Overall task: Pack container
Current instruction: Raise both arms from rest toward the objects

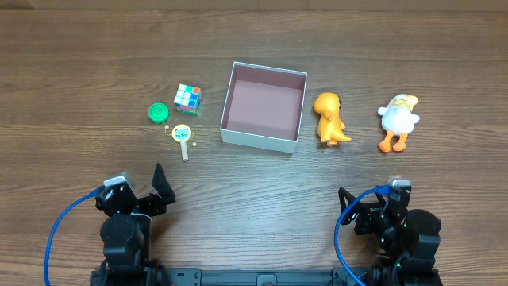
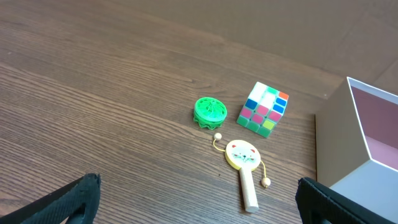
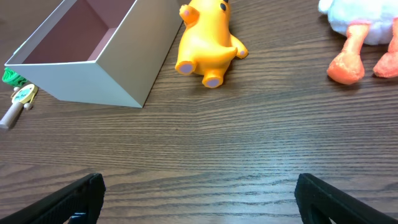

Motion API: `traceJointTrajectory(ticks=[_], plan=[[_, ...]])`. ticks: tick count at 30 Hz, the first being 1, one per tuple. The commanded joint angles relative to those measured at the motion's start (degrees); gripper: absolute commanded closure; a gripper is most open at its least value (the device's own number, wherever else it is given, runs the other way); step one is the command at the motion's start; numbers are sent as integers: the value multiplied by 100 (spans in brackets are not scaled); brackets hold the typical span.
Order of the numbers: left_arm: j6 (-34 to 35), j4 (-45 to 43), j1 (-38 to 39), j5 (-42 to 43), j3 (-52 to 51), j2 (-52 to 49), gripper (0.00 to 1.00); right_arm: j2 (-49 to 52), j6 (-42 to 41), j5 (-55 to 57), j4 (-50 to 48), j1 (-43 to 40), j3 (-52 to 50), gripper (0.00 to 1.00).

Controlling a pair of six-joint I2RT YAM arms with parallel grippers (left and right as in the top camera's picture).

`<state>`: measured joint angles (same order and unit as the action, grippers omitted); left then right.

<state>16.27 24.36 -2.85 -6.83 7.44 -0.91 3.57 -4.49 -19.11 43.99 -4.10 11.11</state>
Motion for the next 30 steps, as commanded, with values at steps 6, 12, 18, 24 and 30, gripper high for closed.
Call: traceJointTrajectory(ticks=[6,12,18,24,30], plan=[[-87,-20,26,33,-39,66,0,-50,2,-28,-22,-11,-94,0],[-87,-20,26,33,-39,66,0,-50,2,-28,-22,-11,-94,0],[-87,-20,26,33,-39,66,0,-50,2,-28,-22,-11,-94,0],[-87,-20,26,33,-39,66,0,-50,4,-20,-22,-11,-94,0],[-85,-24,26,33,-39,66,0,-50,7,409,-223,-11,-94,0]])
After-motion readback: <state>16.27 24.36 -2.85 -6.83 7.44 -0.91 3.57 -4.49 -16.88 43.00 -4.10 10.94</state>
